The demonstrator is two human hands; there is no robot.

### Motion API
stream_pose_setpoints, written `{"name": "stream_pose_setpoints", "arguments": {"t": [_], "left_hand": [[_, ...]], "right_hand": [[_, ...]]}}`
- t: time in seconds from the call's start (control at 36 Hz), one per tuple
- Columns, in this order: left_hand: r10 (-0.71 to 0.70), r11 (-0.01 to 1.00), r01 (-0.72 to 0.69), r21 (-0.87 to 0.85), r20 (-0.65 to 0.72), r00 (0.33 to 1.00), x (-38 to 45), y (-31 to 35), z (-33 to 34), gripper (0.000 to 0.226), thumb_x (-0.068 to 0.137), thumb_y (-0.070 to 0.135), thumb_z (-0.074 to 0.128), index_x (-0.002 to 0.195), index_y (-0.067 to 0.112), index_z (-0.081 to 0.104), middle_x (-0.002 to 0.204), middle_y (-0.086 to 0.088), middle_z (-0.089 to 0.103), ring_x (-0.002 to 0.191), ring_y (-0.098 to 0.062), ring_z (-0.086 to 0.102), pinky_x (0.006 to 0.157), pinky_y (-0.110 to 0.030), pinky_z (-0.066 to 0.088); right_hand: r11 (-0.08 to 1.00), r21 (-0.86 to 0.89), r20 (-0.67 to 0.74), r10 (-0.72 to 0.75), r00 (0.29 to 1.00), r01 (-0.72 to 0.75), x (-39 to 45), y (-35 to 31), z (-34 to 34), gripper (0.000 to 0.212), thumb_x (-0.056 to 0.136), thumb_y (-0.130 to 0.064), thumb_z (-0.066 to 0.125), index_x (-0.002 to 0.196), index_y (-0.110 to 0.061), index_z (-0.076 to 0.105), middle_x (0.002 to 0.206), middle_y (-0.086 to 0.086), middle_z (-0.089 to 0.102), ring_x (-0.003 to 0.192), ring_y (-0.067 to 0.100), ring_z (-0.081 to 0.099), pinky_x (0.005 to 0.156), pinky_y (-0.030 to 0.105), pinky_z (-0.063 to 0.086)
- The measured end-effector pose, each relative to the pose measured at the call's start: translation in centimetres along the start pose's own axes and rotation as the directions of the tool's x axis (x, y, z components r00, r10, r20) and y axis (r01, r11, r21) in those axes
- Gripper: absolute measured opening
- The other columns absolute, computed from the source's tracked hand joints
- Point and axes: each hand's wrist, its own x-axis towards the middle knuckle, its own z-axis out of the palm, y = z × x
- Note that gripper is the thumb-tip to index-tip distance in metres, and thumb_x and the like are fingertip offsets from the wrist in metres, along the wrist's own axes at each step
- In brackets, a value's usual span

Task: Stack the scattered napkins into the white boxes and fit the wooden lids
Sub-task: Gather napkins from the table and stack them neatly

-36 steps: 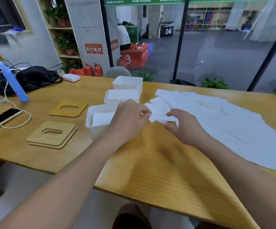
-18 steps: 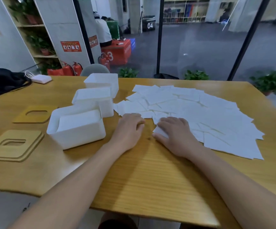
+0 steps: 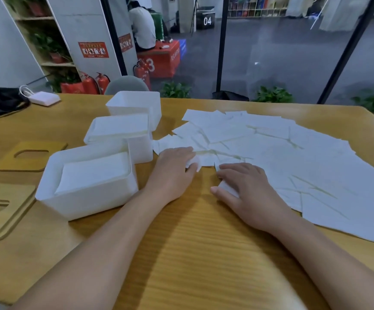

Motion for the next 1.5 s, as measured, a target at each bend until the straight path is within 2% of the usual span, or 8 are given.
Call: {"name": "stream_pose_setpoints", "arguments": {"t": [0.36, 0.47, 0.69, 0.78, 0.94, 1.14, 1.33, 1.5], "left_hand": [[0.313, 0.922, -0.303, -0.242, 0.004, 0.950, -2.2, 1.5, -1.7, 0.007, 0.096, 0.026, 0.081, 0.101, 0.031, 0.078, 0.102, 0.022, 0.075, 0.103, -0.002, 0.068, 0.090, -0.024, 0.051], [0.208, 0.888, -0.156, -0.432, 0.076, 0.975, -2.4, 2.0, -2.1, 0.020, 0.095, 0.028, 0.083, 0.108, 0.038, 0.071, 0.102, 0.020, 0.077, 0.104, -0.002, 0.072, 0.091, -0.028, 0.055], [0.081, 0.804, -0.084, -0.589, -0.032, 0.996, -1.8, 1.3, -2.6, 0.006, 0.101, 0.031, 0.077, 0.108, 0.032, 0.076, 0.076, 0.007, 0.075, 0.066, -0.009, 0.060, 0.066, -0.030, 0.045], [0.067, 0.831, -0.040, -0.554, 0.029, 0.997, -1.7, 0.7, -2.5, 0.004, 0.102, 0.025, 0.075, 0.099, 0.028, 0.076, 0.062, 0.002, 0.064, 0.055, -0.013, 0.048, 0.061, -0.027, 0.042], [0.119, 0.968, -0.108, -0.225, 0.039, 0.992, -1.4, -0.7, -0.9, 0.008, 0.097, 0.032, 0.076, 0.094, 0.039, 0.078, 0.100, 0.020, 0.071, 0.103, -0.006, 0.059, 0.093, -0.035, 0.052], [0.144, 0.988, -0.136, -0.079, 0.105, 0.984, -1.3, -0.1, 0.6, 0.030, 0.111, 0.036, 0.057, 0.135, 0.040, 0.075, 0.157, 0.026, 0.052, 0.144, -0.004, 0.031, 0.123, -0.036, 0.019], [0.175, 0.984, -0.178, 0.009, 0.149, 0.973, -1.0, 0.8, 1.0, 0.042, 0.115, 0.036, 0.047, 0.156, 0.031, 0.058, 0.163, 0.021, 0.048, 0.152, -0.005, 0.029, 0.127, -0.036, 0.015], [0.249, 0.940, -0.263, -0.220, -0.089, 0.964, -2.0, 1.3, -0.3, 0.031, 0.102, 0.036, 0.075, 0.132, 0.029, 0.078, 0.134, 0.024, 0.070, 0.136, 0.002, 0.051, 0.117, -0.028, 0.039]], "right_hand": [[0.987, 0.157, -0.277, 0.007, 0.961, 0.039, -0.3, -1.5, -1.6, 0.067, 0.096, -0.036, 0.079, 0.156, -0.031, 0.049, 0.159, -0.013, 0.047, 0.150, 0.008, 0.038, 0.124, 0.036, 0.031], [0.976, 0.205, -0.302, -0.009, 0.953, 0.074, -0.8, -1.5, -1.7, 0.011, 0.100, -0.026, 0.075, 0.108, -0.033, 0.078, 0.102, -0.020, 0.074, 0.102, 0.003, 0.063, 0.094, 0.027, 0.044], [0.681, 0.724, -0.129, 0.291, 0.948, -0.111, -1.6, -1.2, -2.7, 0.008, 0.102, -0.023, 0.074, 0.100, -0.028, 0.080, 0.086, 0.004, 0.074, 0.071, 0.035, 0.063, 0.054, 0.041, 0.055], [0.755, 0.646, -0.154, 0.272, 0.950, -0.111, -1.7, -0.6, -2.3, 0.006, 0.100, -0.026, 0.077, 0.100, -0.032, 0.078, 0.069, 0.002, 0.061, 0.058, 0.019, 0.050, 0.052, 0.031, 0.044], [0.987, 0.149, -0.104, 0.081, 0.991, -0.065, -1.9, -0.6, -0.5, 0.016, 0.097, -0.028, 0.076, 0.113, -0.032, 0.074, 0.097, -0.020, 0.062, 0.090, 0.001, 0.054, 0.078, 0.017, 0.041], [0.985, 0.162, -0.088, 0.067, 0.994, -0.052, -1.8, -0.4, -0.6, 0.008, 0.095, -0.034, 0.078, 0.100, -0.035, 0.072, 0.099, -0.020, 0.058, 0.094, 0.002, 0.055, 0.078, 0.017, 0.039], [0.976, 0.216, -0.096, 0.057, 0.994, -0.035, -1.8, -0.8, -0.4, 0.006, 0.095, -0.038, 0.076, 0.100, -0.034, 0.074, 0.098, -0.019, 0.061, 0.090, 0.003, 0.058, 0.082, 0.025, 0.047], [0.977, 0.211, -0.204, 0.084, 0.975, -0.040, -1.6, -0.5, -0.8, 0.042, 0.096, -0.036, 0.077, 0.136, -0.033, 0.065, 0.127, -0.019, 0.054, 0.115, 0.004, 0.053, 0.101, 0.031, 0.050]]}}
